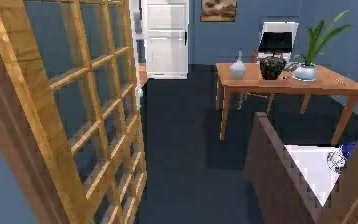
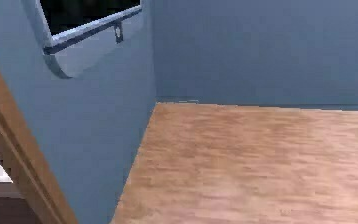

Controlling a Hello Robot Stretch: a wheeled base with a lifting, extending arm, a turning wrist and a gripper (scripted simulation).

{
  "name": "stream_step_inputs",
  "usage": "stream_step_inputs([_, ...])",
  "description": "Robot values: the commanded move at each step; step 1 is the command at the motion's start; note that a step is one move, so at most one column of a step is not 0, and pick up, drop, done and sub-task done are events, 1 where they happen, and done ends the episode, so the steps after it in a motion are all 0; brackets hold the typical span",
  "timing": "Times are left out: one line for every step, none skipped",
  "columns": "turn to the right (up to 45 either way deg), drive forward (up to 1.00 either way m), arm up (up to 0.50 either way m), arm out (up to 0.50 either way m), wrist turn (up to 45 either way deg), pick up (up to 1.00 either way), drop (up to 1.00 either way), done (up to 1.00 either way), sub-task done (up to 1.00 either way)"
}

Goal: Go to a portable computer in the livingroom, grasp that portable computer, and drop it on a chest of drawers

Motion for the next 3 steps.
stream_step_inputs([0.0,1.0,0.0,0.0,0.0,0.0,0.0,0.0,0.0])
stream_step_inputs([0.0,0.5,0.0,0.0,0.0,0.0,0.0,0.0,0.0])
stream_step_inputs([3.0,0.0,0.0,0.0,0.0,0.0,0.0,0.0,0.0])
